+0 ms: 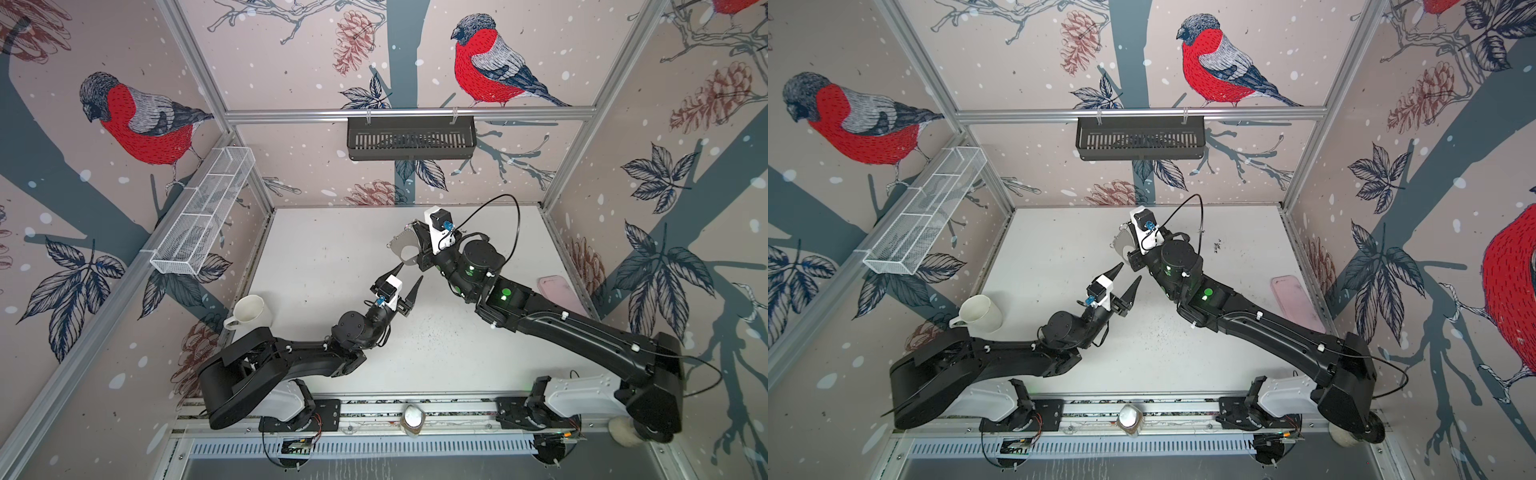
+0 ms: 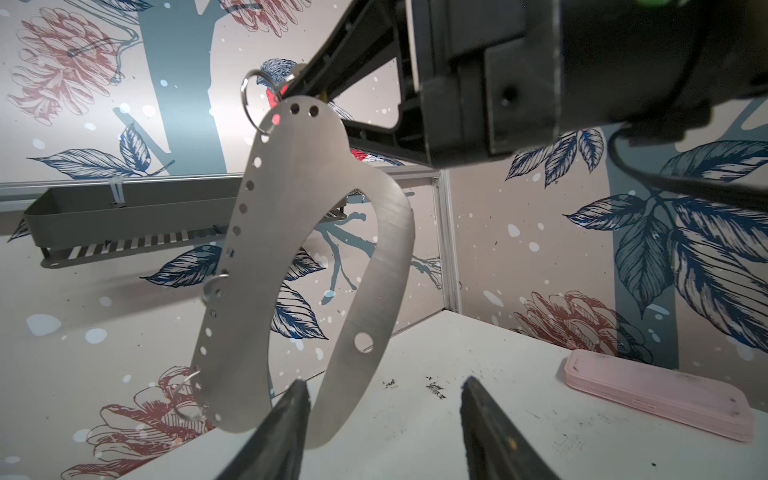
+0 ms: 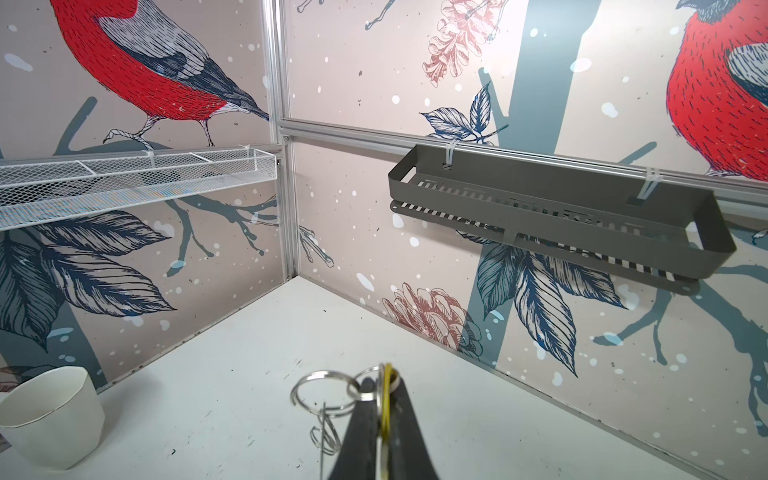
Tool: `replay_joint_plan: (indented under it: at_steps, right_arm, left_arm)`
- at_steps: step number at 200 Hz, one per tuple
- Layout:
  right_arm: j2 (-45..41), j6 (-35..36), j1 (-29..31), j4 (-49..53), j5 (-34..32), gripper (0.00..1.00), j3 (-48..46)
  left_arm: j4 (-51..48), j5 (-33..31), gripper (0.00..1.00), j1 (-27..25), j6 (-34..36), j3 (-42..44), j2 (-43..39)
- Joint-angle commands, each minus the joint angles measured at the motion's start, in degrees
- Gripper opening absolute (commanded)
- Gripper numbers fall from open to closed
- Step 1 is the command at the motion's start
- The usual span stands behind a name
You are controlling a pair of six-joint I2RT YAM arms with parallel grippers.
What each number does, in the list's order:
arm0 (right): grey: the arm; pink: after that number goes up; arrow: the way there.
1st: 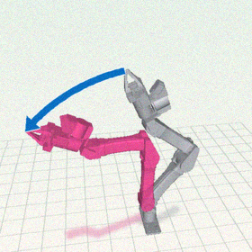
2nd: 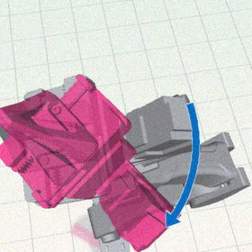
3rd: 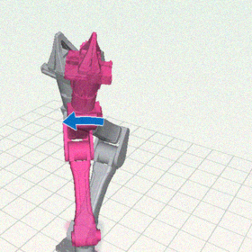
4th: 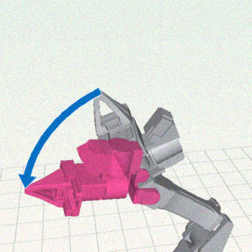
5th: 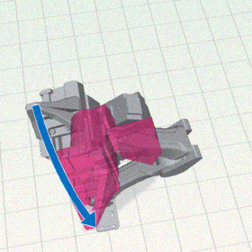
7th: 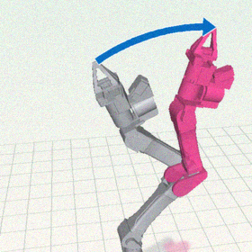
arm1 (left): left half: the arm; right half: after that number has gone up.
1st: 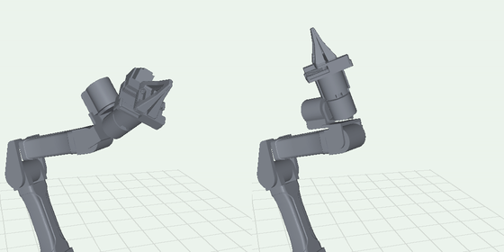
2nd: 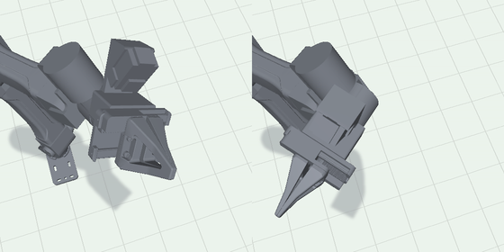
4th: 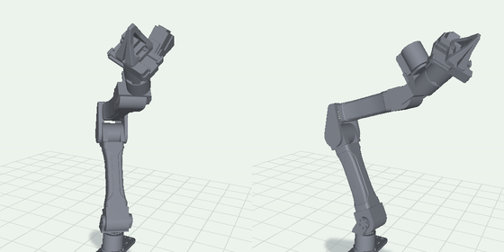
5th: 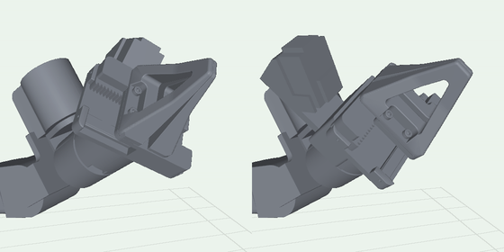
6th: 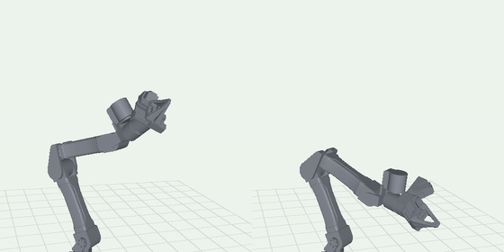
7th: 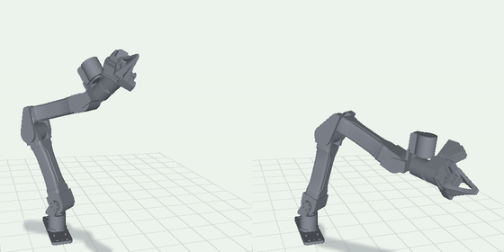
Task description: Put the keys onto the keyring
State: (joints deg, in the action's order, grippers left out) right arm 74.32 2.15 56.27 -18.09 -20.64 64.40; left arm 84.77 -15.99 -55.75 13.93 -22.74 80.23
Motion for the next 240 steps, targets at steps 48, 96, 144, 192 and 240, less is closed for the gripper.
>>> replay_joint_plan:
  at_steps: [48,96,144,192,240]
  right_arm:
    - [-0.15,-1.27,1.18,-4.19,-2.0,0.0,0.2]
    - [0.55,-1.28,1.82,-5.12,-3.8,0.0,0.2]
    - [0.23,-0.83,2.3,-5.12,-4.74,0.0,-0.11]
    - [-0.14,-0.4,2.68,-4.77,-5.93,0.0,-0.66]
    - [-0.1,-0.31,2.65,-4.67,-6.42,0.0,-0.94]
  left_arm:
    - [10.34,-9.34,0.59,-1.18,5.23,-2.42,4.53]
    - [11.45,-10.7,0.59,-3.17,8.01,-4.55,6.98]
    - [17.44,-24.07,0.58,-4.2,11.2,-7.46,11.12]
    - [18.57,-25.22,0.58,-4.17,11.39,-8.11,11.83]
    - [18.52,-25.45,0.56,-4.19,11.4,-7.48,11.0]
